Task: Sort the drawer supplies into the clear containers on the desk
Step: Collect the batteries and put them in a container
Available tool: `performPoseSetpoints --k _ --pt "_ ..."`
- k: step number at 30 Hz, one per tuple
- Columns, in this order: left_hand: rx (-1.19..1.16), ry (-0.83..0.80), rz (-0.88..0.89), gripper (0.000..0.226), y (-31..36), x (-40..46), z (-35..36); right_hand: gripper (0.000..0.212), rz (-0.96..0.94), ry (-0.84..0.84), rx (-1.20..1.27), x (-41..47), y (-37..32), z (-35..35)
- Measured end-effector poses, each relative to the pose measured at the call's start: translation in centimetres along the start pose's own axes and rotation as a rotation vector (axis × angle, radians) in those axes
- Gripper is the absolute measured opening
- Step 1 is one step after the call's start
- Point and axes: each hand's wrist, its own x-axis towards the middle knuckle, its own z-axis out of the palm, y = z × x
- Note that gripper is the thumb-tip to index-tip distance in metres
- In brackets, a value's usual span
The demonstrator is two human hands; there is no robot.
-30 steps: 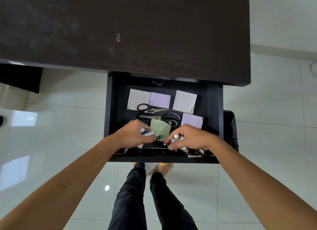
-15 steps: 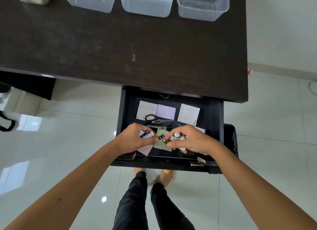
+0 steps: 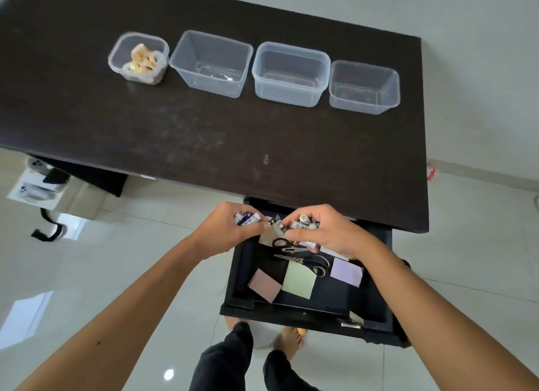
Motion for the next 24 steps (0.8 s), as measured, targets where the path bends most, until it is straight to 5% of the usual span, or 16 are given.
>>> performPoseSetpoints --k 15,24 --pt "-0.089 0.154 0.025 0.011 2.3 8.3 -18.4 0.019 -0.114 0.072 0.121 15.8 -15.6 -0.7" --pt "-0.199 0.231 0.187 0.012 8.0 16.0 -26.6 0.018 -0.163 0.202 0.076 23.7 -23.8 -3.9"
